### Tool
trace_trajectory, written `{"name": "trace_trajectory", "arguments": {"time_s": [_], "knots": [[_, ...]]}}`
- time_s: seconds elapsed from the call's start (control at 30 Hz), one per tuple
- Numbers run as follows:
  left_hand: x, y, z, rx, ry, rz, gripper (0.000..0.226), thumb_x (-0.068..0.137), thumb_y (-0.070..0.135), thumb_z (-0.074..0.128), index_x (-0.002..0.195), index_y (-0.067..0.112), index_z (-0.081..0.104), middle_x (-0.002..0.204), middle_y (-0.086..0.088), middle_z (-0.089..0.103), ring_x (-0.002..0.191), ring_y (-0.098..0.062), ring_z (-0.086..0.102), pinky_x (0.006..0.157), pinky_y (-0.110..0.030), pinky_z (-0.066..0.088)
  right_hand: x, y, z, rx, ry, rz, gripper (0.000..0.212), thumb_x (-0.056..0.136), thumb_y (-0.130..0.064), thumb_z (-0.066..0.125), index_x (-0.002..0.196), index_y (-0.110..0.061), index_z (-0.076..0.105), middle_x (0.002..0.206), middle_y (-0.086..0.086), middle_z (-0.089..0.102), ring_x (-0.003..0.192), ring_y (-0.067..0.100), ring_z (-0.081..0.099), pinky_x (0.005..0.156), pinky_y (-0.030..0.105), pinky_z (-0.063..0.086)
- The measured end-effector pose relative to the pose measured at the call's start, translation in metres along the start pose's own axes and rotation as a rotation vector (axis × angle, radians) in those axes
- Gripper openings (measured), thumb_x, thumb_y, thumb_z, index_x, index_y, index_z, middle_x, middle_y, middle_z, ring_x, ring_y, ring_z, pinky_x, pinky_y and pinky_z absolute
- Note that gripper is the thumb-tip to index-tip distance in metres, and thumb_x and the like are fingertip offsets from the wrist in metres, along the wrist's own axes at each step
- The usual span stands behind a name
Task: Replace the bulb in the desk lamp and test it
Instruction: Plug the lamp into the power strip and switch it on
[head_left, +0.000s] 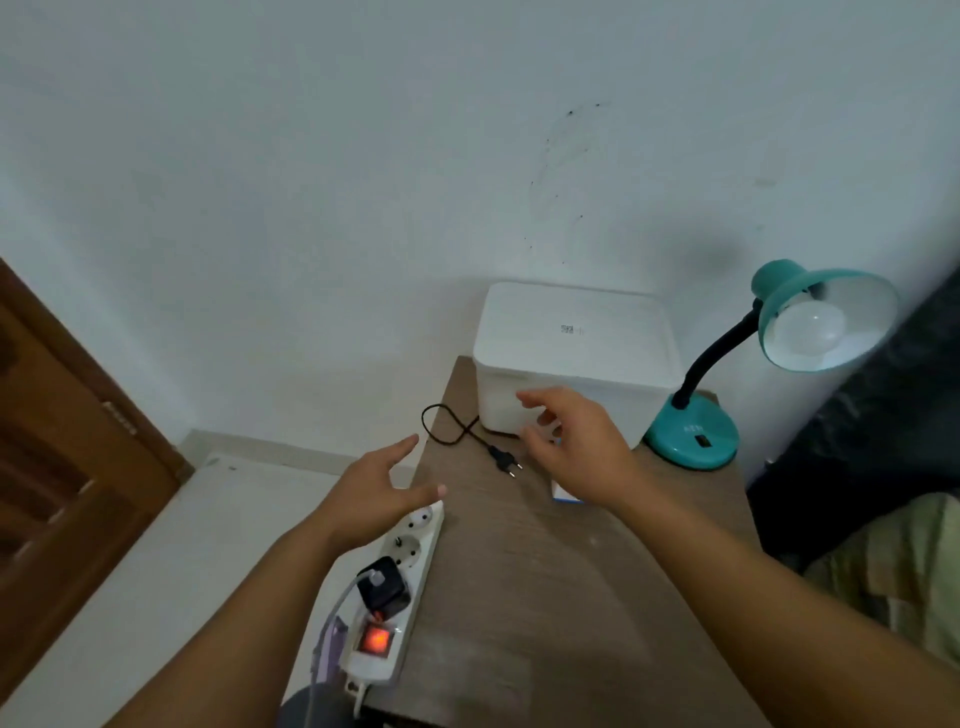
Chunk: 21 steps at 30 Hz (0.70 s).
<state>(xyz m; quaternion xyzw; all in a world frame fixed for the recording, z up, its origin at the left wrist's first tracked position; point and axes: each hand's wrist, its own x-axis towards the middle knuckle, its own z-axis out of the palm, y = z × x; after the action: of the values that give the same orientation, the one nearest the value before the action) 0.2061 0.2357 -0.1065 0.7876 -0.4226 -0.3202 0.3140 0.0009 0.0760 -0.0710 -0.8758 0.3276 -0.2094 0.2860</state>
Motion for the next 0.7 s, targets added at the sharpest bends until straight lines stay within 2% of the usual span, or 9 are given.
{"name": "trace_trajectory", "arguments": {"time_s": [0.1,0.17,0.2,0.27,0.33,0.4,0.47,0.57,0.7], "knots": [[-0.005,-0.024,-0.002,0.022,-0.049,-0.051,0.089,0.079,0.058,0.074,0.153,0.034,0.033,0.159,0.006,0.033,0.144,-0.018,0.035,0.113,-0.036,0.032,0.006,-0.007,0.026,0.005,-0.143,0.047,0.042,0.093,-0.019,0.063,0.135,-0.015,0.058,0.128,0.0,0.063,0.099,0.002,0.053,0.084,0.006,0.037],[-0.005,-0.036,-0.002,-0.005,-0.07,-0.078,0.088,0.078,0.061,0.074,0.152,0.033,0.036,0.158,0.007,0.035,0.144,-0.016,0.035,0.114,-0.034,0.032,0.011,-0.008,0.043,-0.025,-0.22,0.084,0.041,0.094,-0.016,0.062,0.134,-0.013,0.059,0.127,0.004,0.064,0.101,0.008,0.057,0.086,0.015,0.042],[-0.004,-0.041,-0.001,-0.017,-0.081,-0.085,0.087,0.078,0.06,0.074,0.152,0.032,0.037,0.157,0.008,0.037,0.143,-0.014,0.036,0.114,-0.034,0.032,0.013,-0.008,0.05,-0.042,-0.24,0.113,0.04,0.094,-0.015,0.061,0.134,-0.012,0.059,0.127,0.007,0.064,0.103,0.015,0.06,0.089,0.023,0.045],[-0.002,-0.048,0.001,-0.026,-0.106,-0.09,0.082,0.08,0.053,0.076,0.15,0.029,0.041,0.153,0.012,0.043,0.139,-0.01,0.042,0.114,-0.033,0.034,0.019,-0.003,0.066,-0.076,-0.255,0.175,0.038,0.095,-0.014,0.059,0.133,-0.01,0.06,0.129,0.011,0.062,0.108,0.025,0.062,0.093,0.03,0.046],[-0.001,-0.055,0.004,-0.043,-0.127,-0.093,0.067,0.082,0.042,0.078,0.143,0.033,0.051,0.137,0.028,0.053,0.126,0.002,0.052,0.111,-0.028,0.04,0.023,0.005,0.079,-0.106,-0.254,0.206,0.04,0.094,-0.012,0.057,0.133,-0.011,0.059,0.13,0.014,0.06,0.116,0.03,0.058,0.097,0.032,0.044],[-0.003,-0.059,0.005,-0.065,-0.159,-0.082,0.055,0.083,0.028,0.08,0.129,0.044,0.055,0.106,0.049,0.057,0.103,0.021,0.057,0.097,-0.012,0.047,0.025,0.012,0.09,-0.116,-0.236,0.223,0.048,0.09,-0.009,0.055,0.138,-0.018,0.055,0.131,0.014,0.058,0.122,0.031,0.054,0.102,0.034,0.042],[-0.004,-0.063,0.007,-0.104,-0.173,-0.06,0.06,0.083,0.018,0.08,0.126,0.047,0.05,0.09,0.055,0.055,0.091,0.03,0.054,0.076,0.003,0.043,0.028,0.019,0.099,-0.132,-0.225,0.256,0.05,0.09,-0.01,0.055,0.139,-0.019,0.053,0.135,0.013,0.054,0.126,0.031,0.051,0.106,0.036,0.041],[-0.004,-0.068,0.01,-0.142,-0.156,-0.036,0.066,0.081,0.017,0.082,0.125,0.051,0.046,0.09,0.052,0.055,0.085,0.035,0.051,0.066,0.005,0.04,0.03,0.028,0.106,-0.196,-0.238,0.324,0.044,0.094,-0.019,0.056,0.138,-0.018,0.053,0.136,0.011,0.05,0.124,0.031,0.05,0.105,0.04,0.043],[0.0,-0.078,0.016,-0.18,-0.087,-0.034,0.063,0.08,0.032,0.082,0.132,0.049,0.051,0.108,0.042,0.057,0.096,0.025,0.056,0.081,-0.004,0.043,0.031,0.037,0.11,-0.225,-0.235,0.328,0.041,0.095,-0.022,0.058,0.135,-0.015,0.056,0.134,0.01,0.049,0.123,0.031,0.051,0.104,0.04,0.044]]}}
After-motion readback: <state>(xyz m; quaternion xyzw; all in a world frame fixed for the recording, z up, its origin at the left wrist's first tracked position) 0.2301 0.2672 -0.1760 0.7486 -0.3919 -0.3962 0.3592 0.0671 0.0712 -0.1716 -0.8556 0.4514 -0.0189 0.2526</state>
